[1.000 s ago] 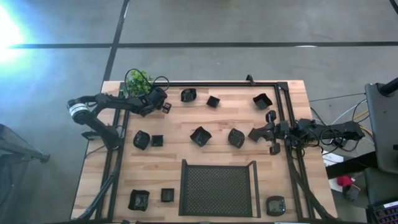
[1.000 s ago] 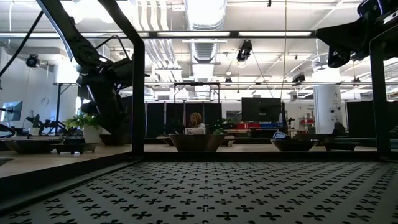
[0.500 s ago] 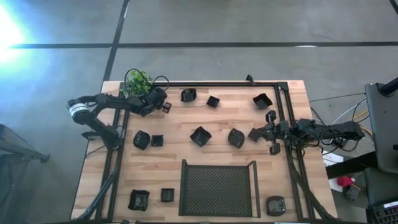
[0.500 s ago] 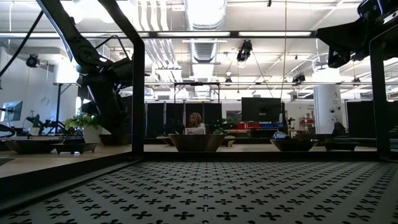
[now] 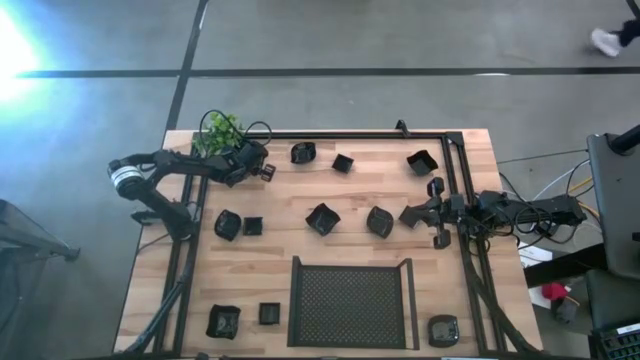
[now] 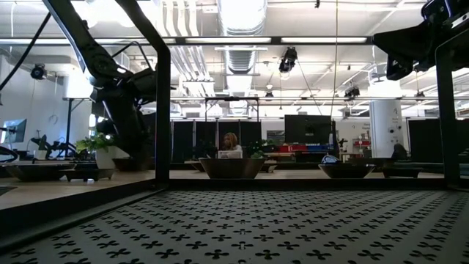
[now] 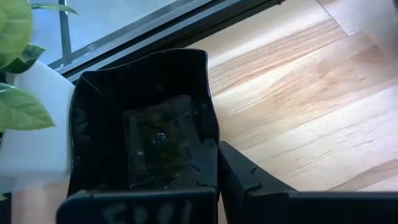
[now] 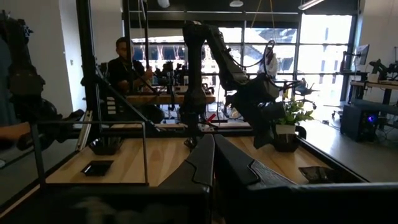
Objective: Pick & Place Mini shaped plates
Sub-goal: Put the distorted square plate on the shelf
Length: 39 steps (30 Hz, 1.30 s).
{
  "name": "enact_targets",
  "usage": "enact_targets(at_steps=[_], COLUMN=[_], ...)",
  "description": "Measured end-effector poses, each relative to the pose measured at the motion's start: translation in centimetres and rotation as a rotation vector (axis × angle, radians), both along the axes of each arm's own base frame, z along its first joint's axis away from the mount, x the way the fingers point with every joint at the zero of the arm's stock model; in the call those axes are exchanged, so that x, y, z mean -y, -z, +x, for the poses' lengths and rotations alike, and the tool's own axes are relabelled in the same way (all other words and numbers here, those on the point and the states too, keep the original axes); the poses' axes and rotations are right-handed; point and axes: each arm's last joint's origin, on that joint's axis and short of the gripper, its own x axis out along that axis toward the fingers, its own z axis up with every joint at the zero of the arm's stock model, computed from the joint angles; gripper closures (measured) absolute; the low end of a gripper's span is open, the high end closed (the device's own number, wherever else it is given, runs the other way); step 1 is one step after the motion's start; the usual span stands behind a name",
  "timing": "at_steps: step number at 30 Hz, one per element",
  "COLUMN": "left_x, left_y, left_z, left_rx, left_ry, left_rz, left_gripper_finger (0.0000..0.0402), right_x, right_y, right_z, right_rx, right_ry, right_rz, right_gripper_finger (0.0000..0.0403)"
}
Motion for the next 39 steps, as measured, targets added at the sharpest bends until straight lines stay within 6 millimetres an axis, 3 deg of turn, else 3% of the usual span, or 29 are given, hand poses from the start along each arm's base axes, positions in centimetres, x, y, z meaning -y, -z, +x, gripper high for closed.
enact_targets(at_steps=[15,39], left_x=[0.2,3.6], left_y=[-1.4,-4.6], left_z=[0.8,1.7], left_rx=[-0.021,0.010], left_ry=[0.071,0.248], left_rz=[-0.039,0.045], left_gripper_finger=[0.0401,0.0401], right_x=[0.0,0.0], right_y=[0.0,0.0], right_z=[0.0,0.0], right_rx=[0.000,0.000], right_ry=[0.000,0.000], right_rz=[0.000,0.000], right_gripper_finger=[0.0394,0.0394])
